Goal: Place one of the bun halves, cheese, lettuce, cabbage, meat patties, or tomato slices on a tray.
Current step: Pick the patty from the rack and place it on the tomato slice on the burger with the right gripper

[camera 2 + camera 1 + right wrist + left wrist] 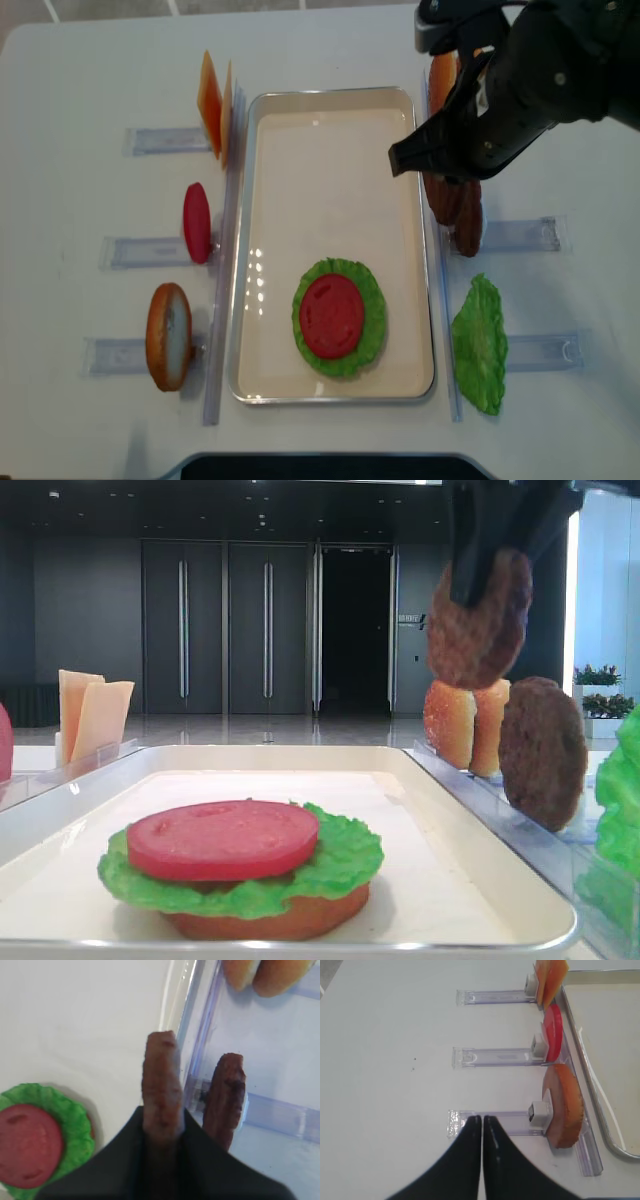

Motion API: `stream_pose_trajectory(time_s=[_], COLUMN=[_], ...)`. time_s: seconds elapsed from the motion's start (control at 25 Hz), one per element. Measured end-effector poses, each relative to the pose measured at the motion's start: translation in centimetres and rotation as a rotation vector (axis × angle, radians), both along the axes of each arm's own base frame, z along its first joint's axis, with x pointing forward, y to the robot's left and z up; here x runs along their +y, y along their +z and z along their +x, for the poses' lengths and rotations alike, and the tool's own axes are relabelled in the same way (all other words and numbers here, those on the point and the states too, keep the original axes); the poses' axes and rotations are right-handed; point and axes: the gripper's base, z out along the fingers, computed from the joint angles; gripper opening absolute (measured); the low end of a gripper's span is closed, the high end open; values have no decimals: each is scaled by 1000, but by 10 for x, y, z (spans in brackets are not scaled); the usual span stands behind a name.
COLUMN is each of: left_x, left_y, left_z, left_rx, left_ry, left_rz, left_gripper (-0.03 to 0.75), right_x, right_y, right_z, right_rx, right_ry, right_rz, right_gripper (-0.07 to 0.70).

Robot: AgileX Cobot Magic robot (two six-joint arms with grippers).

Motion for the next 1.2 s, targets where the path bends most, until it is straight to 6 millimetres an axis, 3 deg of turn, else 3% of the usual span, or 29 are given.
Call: stream_pose_trajectory(time_s=[0.24, 0.4, 0.76, 1.2], left_x=[0, 0, 0, 0], left_y=[0, 0, 0, 0], left_z=[0, 0, 0, 0], left_rx=[0, 0, 0, 0], left_ry=[0, 0, 0, 0], left_rz=[0, 0, 0, 0], left_gripper=[0, 0, 0, 0], right_x=[-5, 4, 22, 52], right_y=[41, 40, -6, -62], right_z=[-29, -42, -54, -36], right_rx=[-19, 40, 118, 228], right_ry=[36, 126, 200, 268], right_rz=[193, 331, 600, 718], right_gripper=[127, 127, 127, 127])
